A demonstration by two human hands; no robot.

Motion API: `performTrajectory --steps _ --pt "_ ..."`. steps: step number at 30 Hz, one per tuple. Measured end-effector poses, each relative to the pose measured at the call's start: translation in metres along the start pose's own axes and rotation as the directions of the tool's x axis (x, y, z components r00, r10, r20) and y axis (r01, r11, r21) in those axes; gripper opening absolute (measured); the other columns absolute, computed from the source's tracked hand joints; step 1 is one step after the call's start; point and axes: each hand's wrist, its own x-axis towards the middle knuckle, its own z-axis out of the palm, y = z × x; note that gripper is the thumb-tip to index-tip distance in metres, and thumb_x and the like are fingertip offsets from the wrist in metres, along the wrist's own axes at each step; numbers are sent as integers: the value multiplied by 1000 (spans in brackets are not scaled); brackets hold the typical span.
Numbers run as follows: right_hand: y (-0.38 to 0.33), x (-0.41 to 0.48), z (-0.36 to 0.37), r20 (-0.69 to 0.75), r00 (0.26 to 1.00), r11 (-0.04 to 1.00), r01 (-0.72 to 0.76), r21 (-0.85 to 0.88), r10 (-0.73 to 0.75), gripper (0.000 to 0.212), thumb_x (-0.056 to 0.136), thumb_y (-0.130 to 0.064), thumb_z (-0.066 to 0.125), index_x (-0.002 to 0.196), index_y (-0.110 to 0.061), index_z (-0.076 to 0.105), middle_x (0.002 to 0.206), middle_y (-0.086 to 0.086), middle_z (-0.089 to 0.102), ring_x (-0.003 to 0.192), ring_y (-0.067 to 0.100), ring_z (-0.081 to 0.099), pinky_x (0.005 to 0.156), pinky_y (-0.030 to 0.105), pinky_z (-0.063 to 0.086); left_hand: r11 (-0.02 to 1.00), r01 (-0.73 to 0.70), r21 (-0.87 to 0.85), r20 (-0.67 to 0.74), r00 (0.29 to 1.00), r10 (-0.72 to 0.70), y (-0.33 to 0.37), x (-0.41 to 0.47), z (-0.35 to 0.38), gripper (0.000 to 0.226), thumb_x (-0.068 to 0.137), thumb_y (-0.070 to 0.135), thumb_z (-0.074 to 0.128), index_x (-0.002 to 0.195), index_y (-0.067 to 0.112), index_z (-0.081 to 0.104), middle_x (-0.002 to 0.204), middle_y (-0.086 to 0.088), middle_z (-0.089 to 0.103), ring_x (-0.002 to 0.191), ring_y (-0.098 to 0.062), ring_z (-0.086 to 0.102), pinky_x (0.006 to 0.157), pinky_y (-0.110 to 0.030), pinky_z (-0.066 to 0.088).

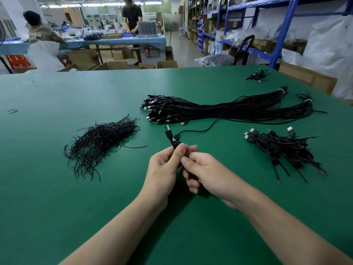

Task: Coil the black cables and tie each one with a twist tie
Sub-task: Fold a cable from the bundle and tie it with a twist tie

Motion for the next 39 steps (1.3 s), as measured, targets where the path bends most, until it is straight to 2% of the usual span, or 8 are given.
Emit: performTrajectory --steps 6,15,18,22,25,28,33,39 --pt "5 -3 -3 -101 990 976 78 -203 -100 34 107 -30 47 86 -6 57 58 -2 54 39 11 42 40 21 33 998 -48 -30 -15 999 47 0 1 2 37 92 39 60 99 4 72 109 -5 77 65 -12 66 63 -25 57" --pt "13 4 -9 -224 958 963 126 -236 -180 34 107 -23 45 79 -6 54 51 -11 36 49 13 30 46 29 24 960 -69 272 97 994 44 12 13 -9 39 90 48 59 109 20 78 90 11 77 92 1 67 84 -12 47" --pt "11 2 -18 -276 946 970 114 -214 -172 34 107 -20 43 81 -1 52 54 -9 33 48 10 25 44 22 23 722 -102 685 122 992 25 28 29 -38 31 94 49 62 113 29 77 99 12 77 92 0 69 85 -20 52" --pt "11 0 -18 -270 952 967 75 -242 -142 33 107 -20 41 85 4 49 58 -5 33 47 9 24 44 20 22 111 37 993 -64 967 248 37 49 -86 27 97 29 65 122 29 73 114 9 72 101 -18 68 89 -36 54" --pt "12 0 -14 -258 957 969 70 -238 -132 34 108 -21 41 85 3 49 60 -2 34 48 9 24 45 21 22 6 92 996 -90 950 297 27 55 -108 19 97 30 65 113 29 75 112 7 67 100 -24 66 74 -36 52" --pt "13 0 -14 -250 959 969 69 -238 -130 34 107 -21 41 85 3 50 60 -3 34 49 10 25 46 23 22 -5 55 998 -50 929 366 22 59 -116 7 94 30 69 94 31 76 99 8 63 93 -22 64 63 -30 41" --pt "15 -1 -14 -235 967 983 53 -176 -94 36 109 -25 40 86 0 50 57 -9 39 45 7 28 45 19 25 -34 14 999 -3 954 300 12 64 -118 14 101 29 59 101 20 69 105 2 57 98 -23 59 68 -35 46" --pt "16 -1 -12 -175 983 998 56 1 -55 34 108 -33 41 83 -13 52 59 -7 41 42 11 34 45 25 31 624 -413 663 257 909 329 25 38 -77 12 99 21 59 88 25 63 89 8 60 82 -6 56 72 -19 44"
